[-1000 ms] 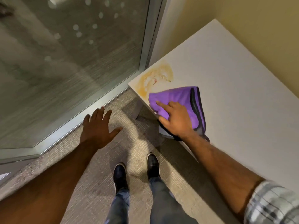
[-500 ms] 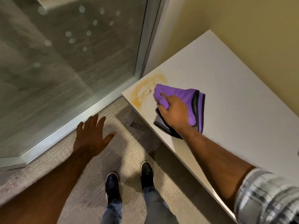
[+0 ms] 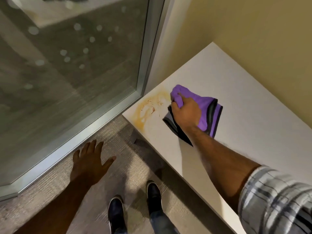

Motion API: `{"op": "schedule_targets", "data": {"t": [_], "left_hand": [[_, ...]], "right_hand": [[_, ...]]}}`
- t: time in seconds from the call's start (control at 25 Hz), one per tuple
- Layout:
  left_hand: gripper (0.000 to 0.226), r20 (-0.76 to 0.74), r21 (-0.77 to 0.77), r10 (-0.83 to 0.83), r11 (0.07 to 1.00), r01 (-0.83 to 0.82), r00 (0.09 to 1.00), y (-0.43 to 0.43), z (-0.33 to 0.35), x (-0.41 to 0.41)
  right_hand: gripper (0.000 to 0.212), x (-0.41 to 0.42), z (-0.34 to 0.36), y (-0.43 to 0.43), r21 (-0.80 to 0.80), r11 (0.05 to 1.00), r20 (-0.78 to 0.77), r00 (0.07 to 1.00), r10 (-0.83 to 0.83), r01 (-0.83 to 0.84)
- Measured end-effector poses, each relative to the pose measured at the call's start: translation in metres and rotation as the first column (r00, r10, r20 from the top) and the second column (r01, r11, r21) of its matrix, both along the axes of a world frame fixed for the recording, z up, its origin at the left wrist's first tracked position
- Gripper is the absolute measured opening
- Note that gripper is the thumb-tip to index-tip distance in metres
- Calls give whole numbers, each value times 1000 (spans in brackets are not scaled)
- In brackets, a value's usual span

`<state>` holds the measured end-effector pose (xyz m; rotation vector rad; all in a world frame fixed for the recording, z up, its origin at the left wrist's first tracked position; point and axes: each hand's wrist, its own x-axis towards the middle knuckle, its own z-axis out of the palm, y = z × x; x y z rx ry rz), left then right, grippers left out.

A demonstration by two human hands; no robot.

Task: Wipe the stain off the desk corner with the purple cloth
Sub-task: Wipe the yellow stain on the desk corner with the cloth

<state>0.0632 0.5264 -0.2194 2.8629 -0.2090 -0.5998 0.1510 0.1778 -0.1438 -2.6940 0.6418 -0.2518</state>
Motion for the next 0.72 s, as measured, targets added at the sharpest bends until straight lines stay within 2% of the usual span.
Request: {"op": "schedule_targets", "data": {"t": [0.12,0.2,0.28,0.36,0.52,0.64,0.72], "left_hand": [[93,15,-10,-8,1000,8,1000,-5,-4,12],[92,35,-19,-16,1000,16,999,-8,-2,19],[92,50,-26,-19,999,20,999,-9,1,25],[92,55,-33,-13,999,15,998,-7,3,29],[92,27,-12,-11,1000,12,1000,-3,-5,32],[92,20,-6,-15,1000,16,1000,-6,-15,27],[92,11,-4,-15,1000,15,1000,-10,-21,25]], "right_hand": [[50,-5,2,11,-37,959,30,958,284,-282],[50,-32,0,-3,-66,914,61,913,403,-400],[49,-59,-1,-26,-75,931,98,927,362,-356],[48,-61,-1,-39,-87,970,133,962,237,-227],[29,14,2,-29,-42,999,62,998,12,-9],[30,63,-1,-20,-58,998,52,998,21,-18],[35,79,-3,-7,-82,988,27,991,133,-131]]}}
